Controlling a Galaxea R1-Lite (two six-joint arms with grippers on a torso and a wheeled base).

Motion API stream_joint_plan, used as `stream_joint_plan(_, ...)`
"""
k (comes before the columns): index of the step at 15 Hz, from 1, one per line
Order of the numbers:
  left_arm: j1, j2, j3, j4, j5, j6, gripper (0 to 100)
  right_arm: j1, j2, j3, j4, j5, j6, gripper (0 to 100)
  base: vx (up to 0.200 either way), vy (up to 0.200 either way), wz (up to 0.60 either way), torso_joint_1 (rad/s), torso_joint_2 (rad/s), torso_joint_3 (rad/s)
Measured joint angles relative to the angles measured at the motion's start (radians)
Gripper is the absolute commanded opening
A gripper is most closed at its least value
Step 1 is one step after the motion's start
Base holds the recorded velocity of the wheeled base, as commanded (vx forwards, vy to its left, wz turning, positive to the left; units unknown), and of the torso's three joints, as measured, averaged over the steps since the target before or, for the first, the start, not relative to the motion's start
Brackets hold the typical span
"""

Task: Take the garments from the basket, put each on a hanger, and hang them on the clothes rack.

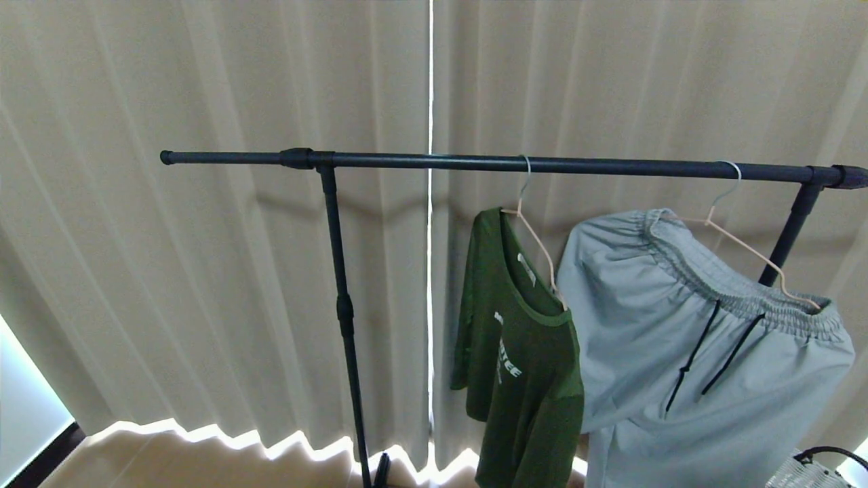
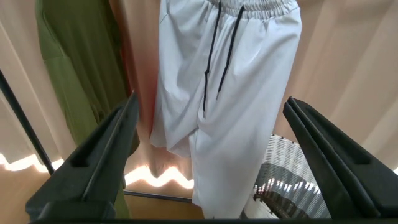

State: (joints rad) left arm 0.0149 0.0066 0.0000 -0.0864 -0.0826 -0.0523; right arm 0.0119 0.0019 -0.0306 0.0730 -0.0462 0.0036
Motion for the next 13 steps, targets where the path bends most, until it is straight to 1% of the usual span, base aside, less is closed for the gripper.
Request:
stream_joint_plan(1, 0.000, -0.002, 0.000, 0.000, -0.034, 0.001, 100, 0.000, 0.000, 0.001, -0.001, -0.004, -0.005, 100, 0.000, 0.000, 0.00, 0.000, 0.00, 0.000)
stream_joint_plan(2, 0.000, -0.003, 0.000, 0.000, -0.038, -0.004, 100, 0.000, 0.000, 0.002, -0.001, -0.008, -0.004, 100, 0.000, 0.000, 0.00, 0.000, 0.00, 0.000)
stream_joint_plan(4, -0.001, -0.005, 0.000, -0.009, 0.015, -0.086, 100, 0.000, 0.000, 0.003, -0.005, -0.018, 0.002, 100, 0.000, 0.000, 0.00, 0.000, 0.00, 0.000)
stream_joint_plan(5, -0.001, -0.005, 0.000, -0.011, 0.028, -0.109, 100, 0.000, 0.000, 0.003, -0.005, -0.018, 0.003, 100, 0.000, 0.000, 0.00, 0.000, 0.00, 0.000)
stream_joint_plan(6, -0.001, -0.005, 0.000, -0.012, 0.038, -0.115, 100, 0.000, 0.000, 0.003, -0.005, -0.018, 0.004, 100, 0.000, 0.000, 0.00, 0.000, 0.00, 0.000)
stream_joint_plan(7, -0.001, -0.005, 0.000, -0.014, 0.065, -0.136, 100, 0.000, 0.000, 0.003, -0.005, -0.018, 0.005, 100, 0.000, 0.000, 0.00, 0.000, 0.00, 0.000)
stream_joint_plan(9, -0.001, -0.005, 0.000, -0.019, 0.092, -0.202, 100, 0.000, 0.000, 0.002, -0.005, -0.018, 0.005, 100, 0.000, 0.000, 0.00, 0.000, 0.00, 0.000)
stream_joint_plan(13, -0.001, -0.006, 0.000, -0.021, 0.094, -0.201, 100, 0.000, 0.000, 0.002, -0.006, -0.018, 0.007, 100, 0.000, 0.000, 0.00, 0.000, 0.00, 0.000)
